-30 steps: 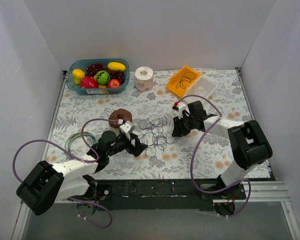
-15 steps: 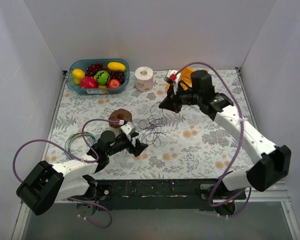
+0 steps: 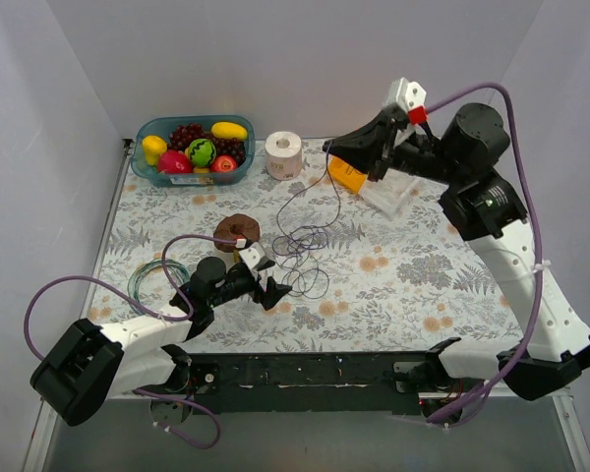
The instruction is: Untangle the cables
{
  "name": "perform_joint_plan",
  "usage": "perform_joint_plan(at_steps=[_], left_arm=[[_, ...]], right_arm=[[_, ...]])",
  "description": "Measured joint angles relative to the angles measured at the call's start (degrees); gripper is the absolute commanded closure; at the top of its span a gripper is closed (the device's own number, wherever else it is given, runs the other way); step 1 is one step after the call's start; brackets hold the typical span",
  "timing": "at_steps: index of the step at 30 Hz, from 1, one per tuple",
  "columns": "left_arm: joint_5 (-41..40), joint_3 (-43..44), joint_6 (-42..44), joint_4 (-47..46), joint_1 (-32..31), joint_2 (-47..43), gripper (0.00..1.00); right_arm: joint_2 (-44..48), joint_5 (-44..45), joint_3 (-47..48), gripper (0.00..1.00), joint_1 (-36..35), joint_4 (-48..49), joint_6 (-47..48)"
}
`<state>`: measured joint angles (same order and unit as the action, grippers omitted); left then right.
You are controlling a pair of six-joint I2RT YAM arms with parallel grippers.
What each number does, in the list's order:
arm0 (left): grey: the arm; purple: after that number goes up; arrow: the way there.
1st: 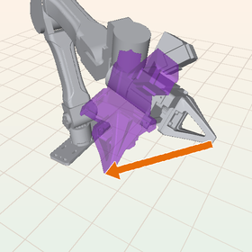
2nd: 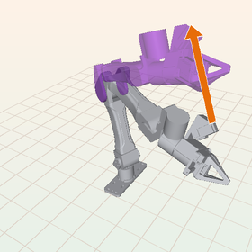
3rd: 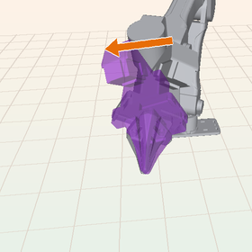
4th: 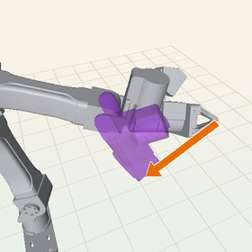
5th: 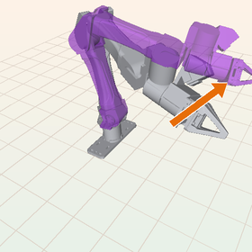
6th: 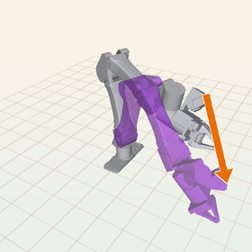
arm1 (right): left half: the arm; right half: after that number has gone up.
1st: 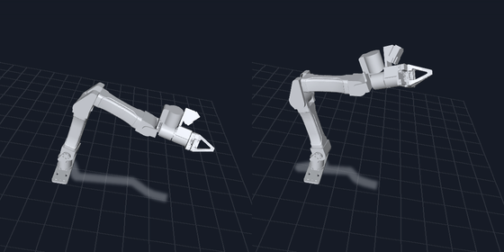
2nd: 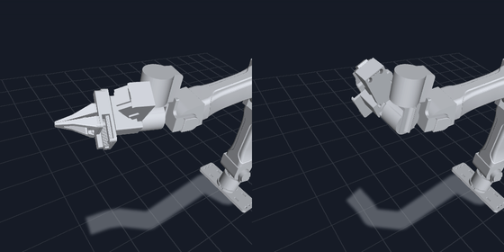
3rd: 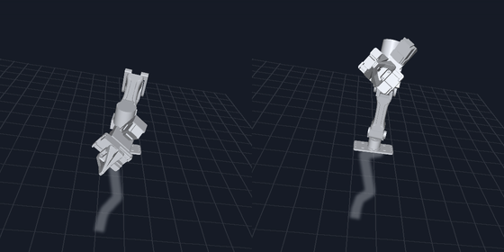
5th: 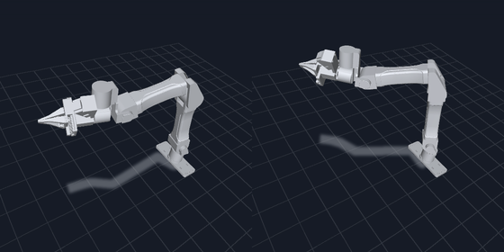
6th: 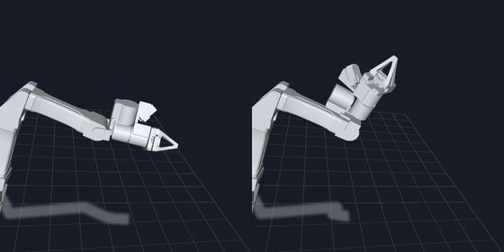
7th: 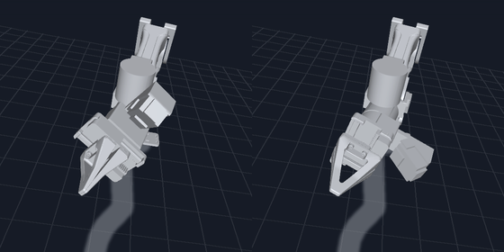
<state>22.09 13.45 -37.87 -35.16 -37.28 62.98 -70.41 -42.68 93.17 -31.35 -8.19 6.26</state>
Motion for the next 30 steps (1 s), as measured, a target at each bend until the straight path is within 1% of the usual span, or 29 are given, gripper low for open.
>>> perform_joint_plan(at_steps=[3,7,11,13,16,21,26,30], left_arm=[[0.3,0.0,0.6,0.0,0.0,-0.3,0.18],[0.9,0.0,0.7,0.0,0.0,-0.5,0.18],[1.1,0.0,0.7,0.0,0.0,-0.7,0.18],[1.2,0.0,0.7,0.1,0.0,-0.9,0.18],[1.2,0.0,0.7,0.2,0.0,-1.5,0.18],[1.2,0.0,0.8,0.5,0.0,-2.2,0.18],[1.2,0.0,1.1,1.0,0.0,-2.6,0.18],[1.0,0.0,1.0,1.5,0.0,-3.3,0.18]], right_arm=[[-3.9,5.6,3.5,0.99,0.2,-3.4,0.4],[-8.9,10.7,3.7,0.99,0.2,-6.3,0.5],[-12.1,18.3,4.2,0.99,0.8,-8.2,1.4],[-13.5,21.4,5.3,0.99,2.2,-8.0,1.5],[-16.5,24.2,8.8,0.99,6.2,-7.0,0.7],[-23.0,24.7,14.5,0.99,13.2,-2.1,-1.6],[-30.7,21.3,17.7,0.99,18.4,4.6,-3.4],[-38.5,19.0,22.6,0.99,21.7,7.1,-6.3]])
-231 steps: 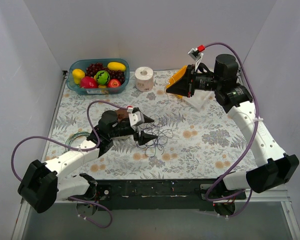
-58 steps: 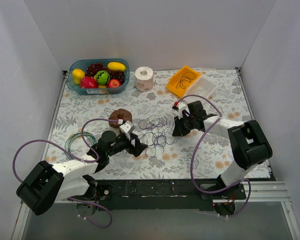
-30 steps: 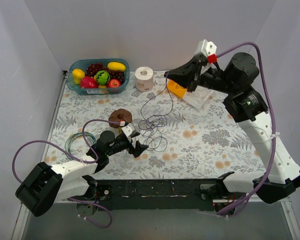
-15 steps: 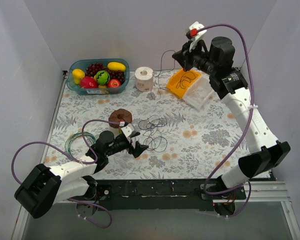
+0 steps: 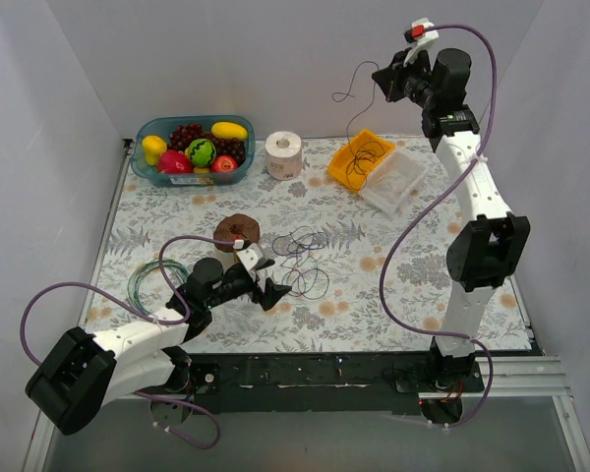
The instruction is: Untangle the cables
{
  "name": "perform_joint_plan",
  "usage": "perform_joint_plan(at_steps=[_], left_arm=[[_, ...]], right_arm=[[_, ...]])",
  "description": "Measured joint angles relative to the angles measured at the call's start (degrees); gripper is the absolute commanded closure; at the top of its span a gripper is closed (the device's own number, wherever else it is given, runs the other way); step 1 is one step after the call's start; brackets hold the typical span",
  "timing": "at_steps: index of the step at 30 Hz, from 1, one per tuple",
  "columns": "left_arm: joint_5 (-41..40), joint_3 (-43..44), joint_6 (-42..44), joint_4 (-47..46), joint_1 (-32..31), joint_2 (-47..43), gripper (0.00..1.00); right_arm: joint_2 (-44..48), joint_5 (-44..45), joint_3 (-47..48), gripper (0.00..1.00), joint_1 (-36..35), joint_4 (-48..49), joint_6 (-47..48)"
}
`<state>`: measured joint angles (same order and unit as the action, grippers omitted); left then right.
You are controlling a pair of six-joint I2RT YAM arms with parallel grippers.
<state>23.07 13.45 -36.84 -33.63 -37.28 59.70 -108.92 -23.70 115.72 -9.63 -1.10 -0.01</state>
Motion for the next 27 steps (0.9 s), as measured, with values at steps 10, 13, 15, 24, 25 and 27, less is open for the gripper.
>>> perform_joint_plan(at_steps=[10,13,15,24,25,27], left_arm=[[-0.1,-0.1,0.0,0.7,0.1,-0.7,0.18],[-0.1,-0.1,0.0,0.6,0.1,-0.7,0.17],[-0.1,-0.1,0.0,0.7,0.1,-0.7,0.18],[-0.1,-0.1,0.0,2.1,0.5,-0.8,0.17],[-0.1,-0.1,0.0,2.3,0.6,-0.9,0.17],[-0.1,-0.1,0.0,2.5,0.8,-1.1,0.17]], right_arm=[[-8.5,-0.9,1.2,0.99,6.3,0.6,-4.7],[-9.0,-0.9,3.5,0.99,6.4,0.7,-5.7],[-9.0,-0.8,5.2,0.99,6.3,1.1,-6.2],[-9.9,4.1,12.2,0.99,6.3,2.8,-6.7],[-10.0,4.3,12.3,0.99,6.4,2.9,-6.6],[-10.0,4.6,11.9,0.99,6.5,3.0,-6.4]])
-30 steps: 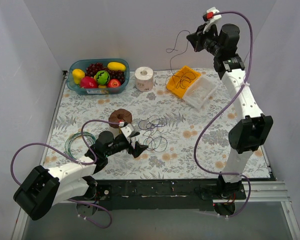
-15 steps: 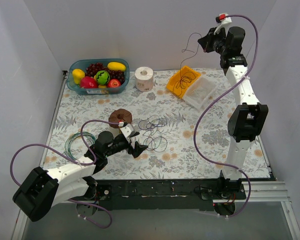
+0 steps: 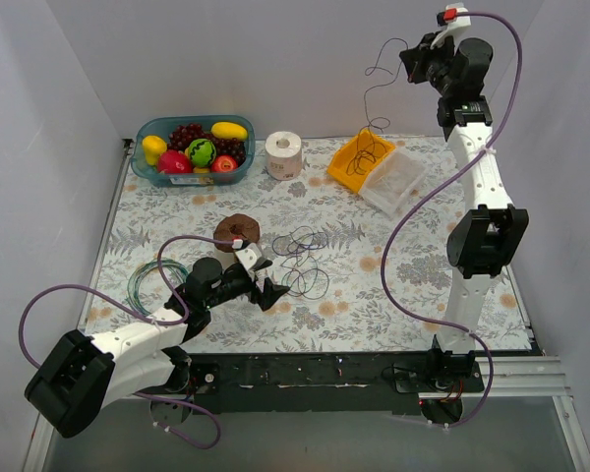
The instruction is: Untangle the cables
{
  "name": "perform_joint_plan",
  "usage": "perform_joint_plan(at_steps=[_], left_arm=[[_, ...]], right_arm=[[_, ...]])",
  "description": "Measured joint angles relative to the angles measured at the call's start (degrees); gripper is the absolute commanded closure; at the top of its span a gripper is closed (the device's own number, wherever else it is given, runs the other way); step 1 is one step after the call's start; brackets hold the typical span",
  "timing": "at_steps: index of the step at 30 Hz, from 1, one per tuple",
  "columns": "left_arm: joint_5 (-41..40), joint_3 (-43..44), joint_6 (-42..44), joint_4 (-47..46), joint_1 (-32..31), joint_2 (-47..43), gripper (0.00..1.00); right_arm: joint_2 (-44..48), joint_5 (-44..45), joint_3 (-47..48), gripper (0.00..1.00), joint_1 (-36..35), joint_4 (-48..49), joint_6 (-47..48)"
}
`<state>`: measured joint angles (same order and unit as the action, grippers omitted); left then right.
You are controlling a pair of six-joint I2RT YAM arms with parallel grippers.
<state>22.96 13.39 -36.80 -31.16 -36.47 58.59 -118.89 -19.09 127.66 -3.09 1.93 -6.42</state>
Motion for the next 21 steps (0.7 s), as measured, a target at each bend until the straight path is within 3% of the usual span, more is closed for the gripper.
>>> perform_joint_plan(at_steps=[8,21], left_arm=[[0.0,0.0,0.0,0.4,0.4,-0.2,0.18],[0.0,0.0,0.0,0.3,0.7,-0.2,0.18]], right_arm=[[-1.1,2.9,-10.4,0.99,0.0,-3.4,5.2],[-10.6,7.5,-11.3,0.99,-2.0,-16.3,11.8]])
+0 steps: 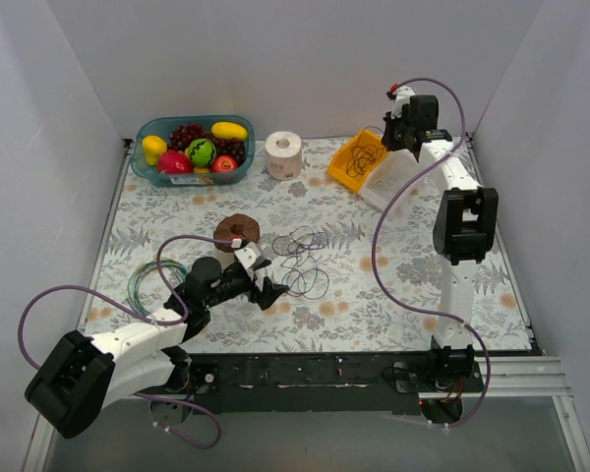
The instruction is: Untangle the cables
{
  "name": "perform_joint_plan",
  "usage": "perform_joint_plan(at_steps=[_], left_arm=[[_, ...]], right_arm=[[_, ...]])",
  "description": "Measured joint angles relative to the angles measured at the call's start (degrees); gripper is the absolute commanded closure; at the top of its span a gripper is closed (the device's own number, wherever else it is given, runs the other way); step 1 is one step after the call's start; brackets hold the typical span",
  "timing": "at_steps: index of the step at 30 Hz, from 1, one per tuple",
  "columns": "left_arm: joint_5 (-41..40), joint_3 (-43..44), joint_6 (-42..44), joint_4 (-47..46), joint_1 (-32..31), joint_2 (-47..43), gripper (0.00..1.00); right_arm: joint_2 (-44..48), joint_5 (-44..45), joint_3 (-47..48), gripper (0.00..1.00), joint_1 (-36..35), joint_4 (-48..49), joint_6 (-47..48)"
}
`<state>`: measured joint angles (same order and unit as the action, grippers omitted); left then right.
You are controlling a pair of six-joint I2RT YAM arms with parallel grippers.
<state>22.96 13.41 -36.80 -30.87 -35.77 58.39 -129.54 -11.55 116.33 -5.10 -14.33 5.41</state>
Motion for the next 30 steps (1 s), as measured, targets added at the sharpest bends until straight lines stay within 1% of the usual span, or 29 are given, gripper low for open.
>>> perform_joint_plan(at_steps=[8,9,10,11,12,14,15,17,18,23,30], left_arm=[[0.0,0.0,0.0,0.0,0.1,0.0,0.18],[0.0,0.0,0.0,0.0,0.1,0.0,0.18],[0.0,0.0,0.0,0.0,0.2,0.0,0.18],[0.0,0.0,0.0,0.0,0.2,0.0,0.18],[0.0,0.0,0.0,0.0,0.3,0.0,0.17],[0.0,0.0,0.0,0.0,0.4,0.0,0.18],[0.0,0.0,0.0,0.0,0.4,0.0,0.18],[0.0,0.0,0.0,0.0,0.4,0.0,0.18],[0.0,0.0,0.0,0.0,0.4,0.0,0.18],[0.0,0.0,0.0,-0.4,0.4,0.0,0.18],[0.0,0.0,-0.2,-0.4,0.4,0.0,0.18]], right_arm=[[-3.8,1.0,0.0,0.99,-3.1,-1.0,0.6],[-4.1,1.0,0.0,0.94,-3.2,-1.0,0.6],[-4.4,1.0,0.0,0.86,-3.3,-1.1,0.6],[-4.5,1.0,0.0,0.76,-3.2,-1.2,0.6],[-4.6,1.0,0.0,0.55,-3.2,-1.3,0.5],[-4.6,0.9,0.0,0.36,-3.0,-1.5,0.3],[-4.6,0.7,0.1,0.21,-2.9,-1.4,0.6],[-4.5,0.4,0.0,0.12,-2.8,-1.1,0.8],[-4.4,0.4,0.0,0.09,-2.8,-0.9,1.0],[-1.1,-0.2,-1.4,0.07,-2.8,-0.5,1.9],[8.1,-2.2,-1.5,0.04,-3.3,-0.2,4.0]])
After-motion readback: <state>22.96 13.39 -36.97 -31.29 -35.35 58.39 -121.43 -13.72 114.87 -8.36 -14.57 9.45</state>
